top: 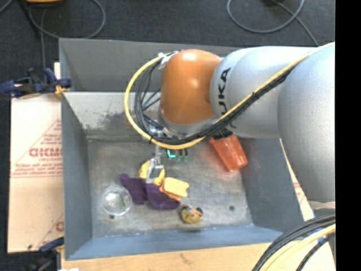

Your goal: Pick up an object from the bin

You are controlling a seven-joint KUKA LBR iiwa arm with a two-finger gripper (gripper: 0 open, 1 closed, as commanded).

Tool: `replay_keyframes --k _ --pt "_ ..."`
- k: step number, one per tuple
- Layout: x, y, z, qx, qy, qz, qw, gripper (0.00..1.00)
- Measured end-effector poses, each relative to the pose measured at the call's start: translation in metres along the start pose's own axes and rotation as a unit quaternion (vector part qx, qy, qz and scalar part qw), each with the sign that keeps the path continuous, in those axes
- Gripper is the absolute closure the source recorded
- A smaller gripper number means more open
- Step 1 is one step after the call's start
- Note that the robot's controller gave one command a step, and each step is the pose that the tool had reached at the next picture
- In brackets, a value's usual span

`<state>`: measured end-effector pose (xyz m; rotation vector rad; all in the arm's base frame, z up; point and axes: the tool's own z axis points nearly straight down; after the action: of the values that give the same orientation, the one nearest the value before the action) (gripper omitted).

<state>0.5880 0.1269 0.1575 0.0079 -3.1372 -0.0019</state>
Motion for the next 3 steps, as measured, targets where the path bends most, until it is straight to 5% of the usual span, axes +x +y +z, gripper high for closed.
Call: replay_keyframes --k 1,2,3 --pt "-0.001 -0.001 -0.004 0.000 -0.0029 0.001 1.0000 0.00" --pt "0.012 0.014 0.077 0.000 -0.0036 -0.065 0.9979 1.00" --pt "0.011 0.014 0.077 0.000 -0.0036 -0.064 0.9979 1.00"
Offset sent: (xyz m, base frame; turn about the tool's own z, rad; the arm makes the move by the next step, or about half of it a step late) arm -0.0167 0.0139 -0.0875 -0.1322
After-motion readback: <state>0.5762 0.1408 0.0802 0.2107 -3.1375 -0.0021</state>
